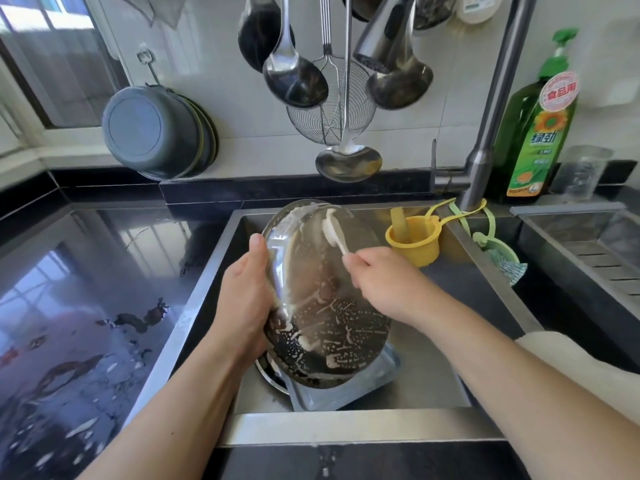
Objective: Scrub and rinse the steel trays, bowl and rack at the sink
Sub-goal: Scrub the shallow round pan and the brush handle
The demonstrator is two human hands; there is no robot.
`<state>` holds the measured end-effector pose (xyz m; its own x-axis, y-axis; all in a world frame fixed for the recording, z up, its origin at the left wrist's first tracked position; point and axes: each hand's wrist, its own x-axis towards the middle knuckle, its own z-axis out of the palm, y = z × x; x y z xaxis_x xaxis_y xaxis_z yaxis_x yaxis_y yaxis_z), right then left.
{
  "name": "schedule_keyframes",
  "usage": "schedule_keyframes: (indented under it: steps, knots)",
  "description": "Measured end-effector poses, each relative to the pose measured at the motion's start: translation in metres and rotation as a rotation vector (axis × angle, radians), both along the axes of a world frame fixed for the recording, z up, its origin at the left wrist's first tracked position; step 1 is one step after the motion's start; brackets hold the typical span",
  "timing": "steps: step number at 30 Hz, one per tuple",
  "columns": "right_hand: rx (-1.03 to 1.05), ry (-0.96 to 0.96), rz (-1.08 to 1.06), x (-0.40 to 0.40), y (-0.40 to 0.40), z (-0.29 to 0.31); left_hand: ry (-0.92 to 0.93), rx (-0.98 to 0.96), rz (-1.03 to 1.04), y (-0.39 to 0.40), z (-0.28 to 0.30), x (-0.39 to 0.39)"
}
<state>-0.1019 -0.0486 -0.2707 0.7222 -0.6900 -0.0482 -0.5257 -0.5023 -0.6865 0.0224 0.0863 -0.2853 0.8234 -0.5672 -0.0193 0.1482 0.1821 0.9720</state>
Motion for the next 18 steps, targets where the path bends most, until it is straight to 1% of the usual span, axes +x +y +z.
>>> schedule_keyframes:
  steps: [1, 2, 5, 6, 8, 10, 12, 14, 16, 17, 18]
  knots:
    - [0.018, -0.010, 0.030, -0.001, 0.003, 0.003, 0.011, -0.009, -0.009, 0.001, 0.001, 0.001]
    - [0.029, -0.014, -0.001, -0.001, -0.004, 0.005, 0.015, -0.010, -0.024, 0.002, 0.002, 0.001]
    - [0.087, 0.000, -0.230, -0.002, -0.031, 0.005, -0.042, 0.005, -0.057, 0.002, -0.001, -0.003]
    - [0.085, 0.002, -0.254, -0.003, -0.032, 0.002, -0.067, 0.013, -0.065, 0.001, -0.002, -0.005]
    - [0.051, -0.029, -0.179, -0.003, -0.026, -0.001, -0.095, 0.023, -0.074, 0.001, -0.003, -0.005]
    - [0.069, -0.058, -0.086, -0.002, -0.013, 0.003, -0.088, 0.021, -0.065, 0.001, -0.003, -0.003]
    - [0.093, 0.016, -0.149, -0.001, -0.023, 0.001, -0.062, -0.008, -0.044, 0.002, -0.002, -0.001]
    - [0.193, 0.141, -0.287, -0.004, -0.037, -0.004, -0.059, -0.021, -0.036, 0.004, 0.000, -0.001]
    - [0.245, 0.229, -0.329, -0.008, -0.040, -0.010, -0.059, -0.021, -0.020, 0.004, 0.000, -0.001]
    - [0.229, 0.215, -0.305, -0.006, -0.041, -0.012, -0.064, -0.019, -0.017, 0.003, 0.000, -0.001]
    - [0.209, 0.144, -0.260, -0.005, -0.040, -0.013, -0.069, -0.017, -0.019, 0.003, 0.000, -0.002]
